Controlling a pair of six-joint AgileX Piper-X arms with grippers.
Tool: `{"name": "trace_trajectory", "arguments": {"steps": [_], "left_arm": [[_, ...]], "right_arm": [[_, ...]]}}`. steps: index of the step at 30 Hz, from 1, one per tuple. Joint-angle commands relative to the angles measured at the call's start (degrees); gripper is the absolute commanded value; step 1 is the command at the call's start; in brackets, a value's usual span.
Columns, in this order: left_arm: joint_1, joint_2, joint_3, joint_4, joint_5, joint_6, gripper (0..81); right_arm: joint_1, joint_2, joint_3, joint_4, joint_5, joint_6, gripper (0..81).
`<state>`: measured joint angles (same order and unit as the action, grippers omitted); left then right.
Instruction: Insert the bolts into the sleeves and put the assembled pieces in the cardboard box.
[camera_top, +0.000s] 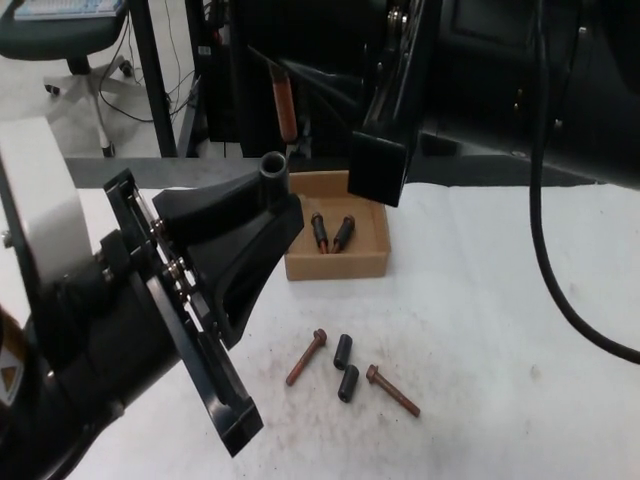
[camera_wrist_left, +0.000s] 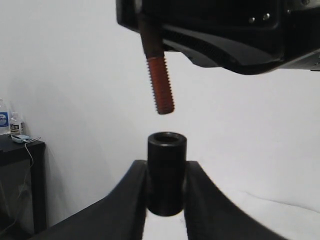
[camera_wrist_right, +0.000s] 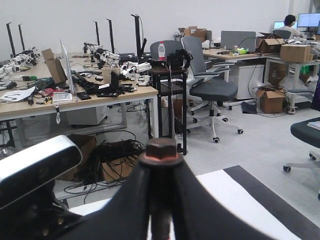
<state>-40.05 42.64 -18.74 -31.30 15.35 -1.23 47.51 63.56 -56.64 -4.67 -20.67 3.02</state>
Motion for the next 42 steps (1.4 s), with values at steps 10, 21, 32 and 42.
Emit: {"name": "trace_trajectory", "arguments": {"steps": [10, 21, 32, 42], "left_arm": [[0.03, -0.08, -0.57, -0.10, -0.24, -0.56, 0.3], [0.03, -0.08, -0.57, -0.50, -0.24, -0.56, 0.3], [0.03, -0.08, -0.57, -1.17, -0.24, -0.56, 0.3], [0.03, -0.08, -0.57, -1.16, -3.41, -0.56, 0.3]], "right_arm": [[2.63, -0.22, -0.16, -1.18, 2.39, 0.00, 0.8], [2.63, 1.58, -0.16, -0.47, 2.38, 0.00, 0.8], [2.63, 1.55, -0.16, -0.47, 2.82, -0.67, 0.8], [2.63, 1.55, -0.16, -0.63, 4.33, -1.72, 0.8]]}}
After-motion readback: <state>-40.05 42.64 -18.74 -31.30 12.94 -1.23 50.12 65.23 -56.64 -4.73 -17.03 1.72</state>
